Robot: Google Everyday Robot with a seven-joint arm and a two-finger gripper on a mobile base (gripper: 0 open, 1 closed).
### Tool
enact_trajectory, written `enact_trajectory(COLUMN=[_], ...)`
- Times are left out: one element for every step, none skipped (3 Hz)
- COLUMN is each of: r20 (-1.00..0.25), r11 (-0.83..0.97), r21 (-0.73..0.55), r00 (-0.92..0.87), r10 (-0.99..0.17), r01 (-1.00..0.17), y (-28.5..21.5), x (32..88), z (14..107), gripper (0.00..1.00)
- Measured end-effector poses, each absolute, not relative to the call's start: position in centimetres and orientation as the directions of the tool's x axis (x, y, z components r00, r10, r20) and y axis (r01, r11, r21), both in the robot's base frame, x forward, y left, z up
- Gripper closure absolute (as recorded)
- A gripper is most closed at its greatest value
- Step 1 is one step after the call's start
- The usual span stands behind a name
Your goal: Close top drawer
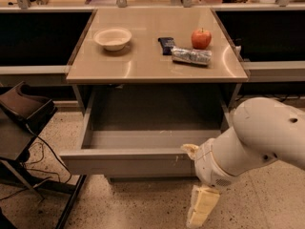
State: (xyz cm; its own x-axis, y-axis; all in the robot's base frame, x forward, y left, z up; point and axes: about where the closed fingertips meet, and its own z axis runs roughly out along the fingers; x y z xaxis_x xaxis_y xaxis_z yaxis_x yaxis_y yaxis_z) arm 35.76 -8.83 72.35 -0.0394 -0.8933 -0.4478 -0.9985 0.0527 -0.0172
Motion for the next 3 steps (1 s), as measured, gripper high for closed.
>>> enact_trajectory(r20=[-0.448, -0.452, -0.494], r11=[0.053, 0.051, 0.086], r21=[-0.017, -0.005, 0.083], r00=[-0.039, -0.044, -0.116], r10=[-0.893, -0.891, -0.862], r01=[-0.998, -0.999, -0.993], y=[-8.8, -8.4, -8.0], x=[35.8, 36.1, 38.3], z=[72.3, 71.5, 67.3], gripper=[0.00, 0.00, 0.00])
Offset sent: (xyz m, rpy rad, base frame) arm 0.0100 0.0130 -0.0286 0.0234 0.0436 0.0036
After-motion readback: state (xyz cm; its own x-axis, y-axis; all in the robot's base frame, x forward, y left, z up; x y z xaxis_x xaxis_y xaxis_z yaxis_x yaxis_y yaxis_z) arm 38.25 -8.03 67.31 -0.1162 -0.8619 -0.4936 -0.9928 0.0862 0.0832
